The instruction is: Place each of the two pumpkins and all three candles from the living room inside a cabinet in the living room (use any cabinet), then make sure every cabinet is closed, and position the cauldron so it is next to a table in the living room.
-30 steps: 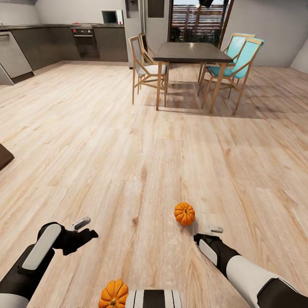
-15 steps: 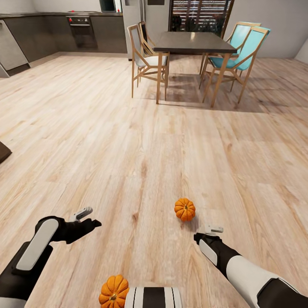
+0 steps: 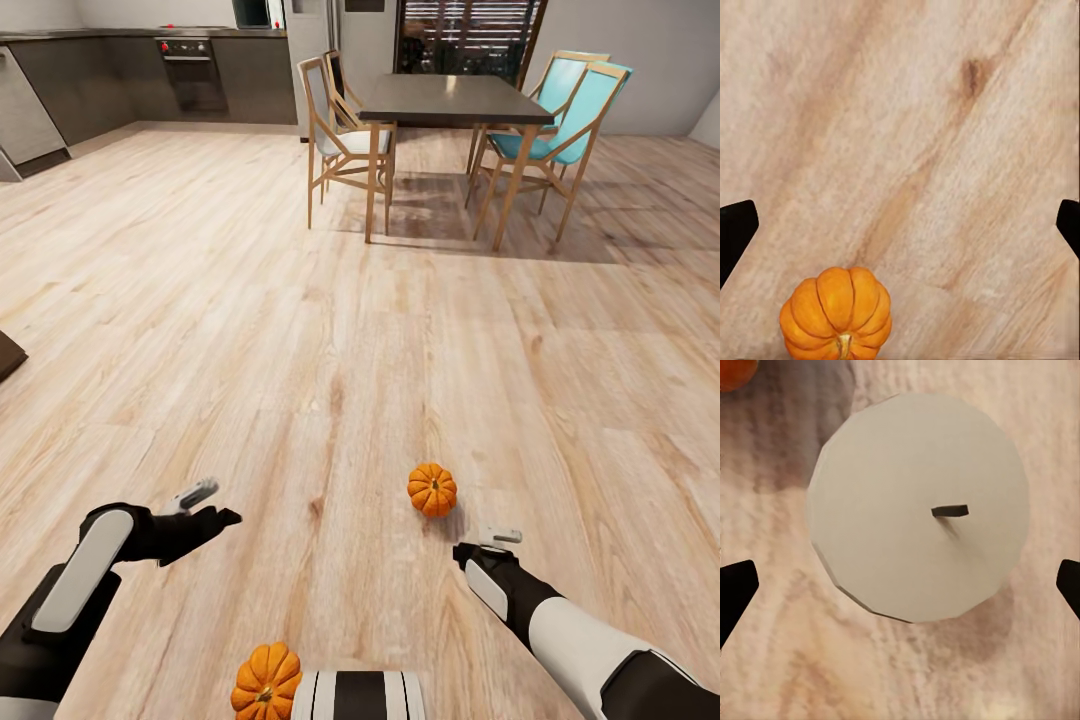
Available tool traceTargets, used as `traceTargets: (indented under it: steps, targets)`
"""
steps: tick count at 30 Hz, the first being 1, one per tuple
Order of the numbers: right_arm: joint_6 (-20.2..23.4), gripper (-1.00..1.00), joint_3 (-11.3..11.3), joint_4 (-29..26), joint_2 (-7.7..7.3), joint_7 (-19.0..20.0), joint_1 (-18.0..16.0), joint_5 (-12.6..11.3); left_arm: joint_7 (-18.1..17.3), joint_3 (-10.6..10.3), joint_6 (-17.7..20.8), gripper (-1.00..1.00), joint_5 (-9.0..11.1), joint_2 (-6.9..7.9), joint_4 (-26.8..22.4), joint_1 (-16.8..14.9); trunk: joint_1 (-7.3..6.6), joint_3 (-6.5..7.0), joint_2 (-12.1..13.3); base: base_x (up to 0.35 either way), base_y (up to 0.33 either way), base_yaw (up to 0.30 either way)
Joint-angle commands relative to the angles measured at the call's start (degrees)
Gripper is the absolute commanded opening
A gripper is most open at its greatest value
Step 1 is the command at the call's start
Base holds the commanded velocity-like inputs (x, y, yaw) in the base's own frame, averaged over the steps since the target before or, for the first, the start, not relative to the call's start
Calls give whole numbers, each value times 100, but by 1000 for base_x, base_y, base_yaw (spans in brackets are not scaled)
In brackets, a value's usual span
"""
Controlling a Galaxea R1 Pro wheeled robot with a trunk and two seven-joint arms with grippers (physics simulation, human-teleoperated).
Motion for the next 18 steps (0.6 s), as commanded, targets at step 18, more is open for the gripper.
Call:
traceTargets:
  steps: [18]
  targets:
    - [28, 100, 48, -16, 1, -40, -5, -20, -5991, -1391, 20, 100, 1632, 1163, 39, 131, -1, -4, -2, 0, 0, 0]
